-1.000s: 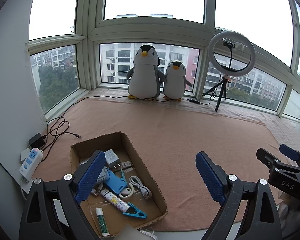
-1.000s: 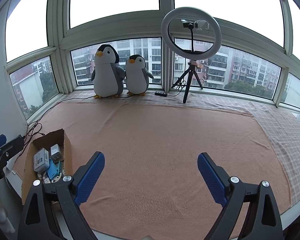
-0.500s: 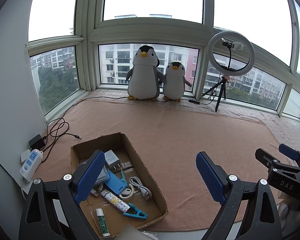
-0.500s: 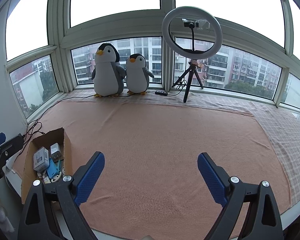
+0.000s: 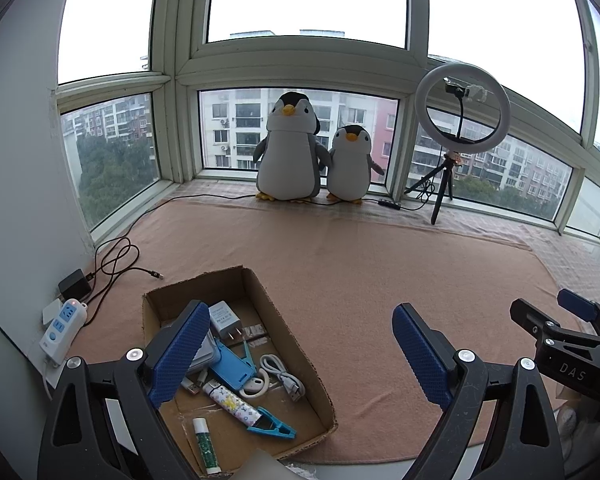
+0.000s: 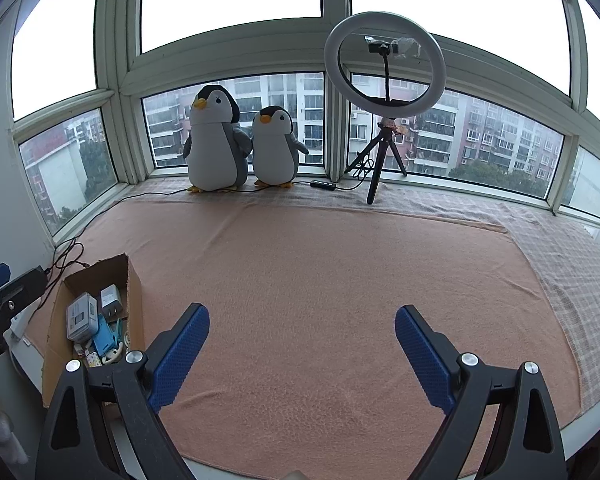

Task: Organize rigid objects

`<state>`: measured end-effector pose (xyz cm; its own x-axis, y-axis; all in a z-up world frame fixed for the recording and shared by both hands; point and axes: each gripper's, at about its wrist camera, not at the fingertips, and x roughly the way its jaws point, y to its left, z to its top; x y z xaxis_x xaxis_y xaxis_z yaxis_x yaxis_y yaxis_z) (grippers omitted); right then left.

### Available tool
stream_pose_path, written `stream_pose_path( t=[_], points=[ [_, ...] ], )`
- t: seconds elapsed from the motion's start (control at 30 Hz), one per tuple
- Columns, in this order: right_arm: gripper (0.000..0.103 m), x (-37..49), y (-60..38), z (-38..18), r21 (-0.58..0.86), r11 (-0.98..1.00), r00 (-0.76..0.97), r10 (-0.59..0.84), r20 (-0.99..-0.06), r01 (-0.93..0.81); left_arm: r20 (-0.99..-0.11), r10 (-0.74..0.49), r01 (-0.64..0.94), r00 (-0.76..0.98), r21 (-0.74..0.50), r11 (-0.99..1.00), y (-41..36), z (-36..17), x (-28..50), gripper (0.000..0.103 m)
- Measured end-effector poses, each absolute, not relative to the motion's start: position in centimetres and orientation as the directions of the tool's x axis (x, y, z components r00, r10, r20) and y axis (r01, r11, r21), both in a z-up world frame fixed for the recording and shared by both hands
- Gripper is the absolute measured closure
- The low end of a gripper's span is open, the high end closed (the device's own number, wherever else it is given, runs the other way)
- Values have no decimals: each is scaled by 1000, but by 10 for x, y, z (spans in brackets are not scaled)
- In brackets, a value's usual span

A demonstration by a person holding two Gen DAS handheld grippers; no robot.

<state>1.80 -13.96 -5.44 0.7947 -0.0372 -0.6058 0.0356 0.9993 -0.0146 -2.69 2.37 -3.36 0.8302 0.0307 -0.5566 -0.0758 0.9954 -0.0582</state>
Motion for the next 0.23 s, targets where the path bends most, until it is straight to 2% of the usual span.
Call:
stream_pose_path(
  t=[0.23],
  points=[
    [11,20,-139,-56,-18,999,790,-37,-612,33,-562,27,-71,827,-56,996,25,-35,-28,7]
  ],
)
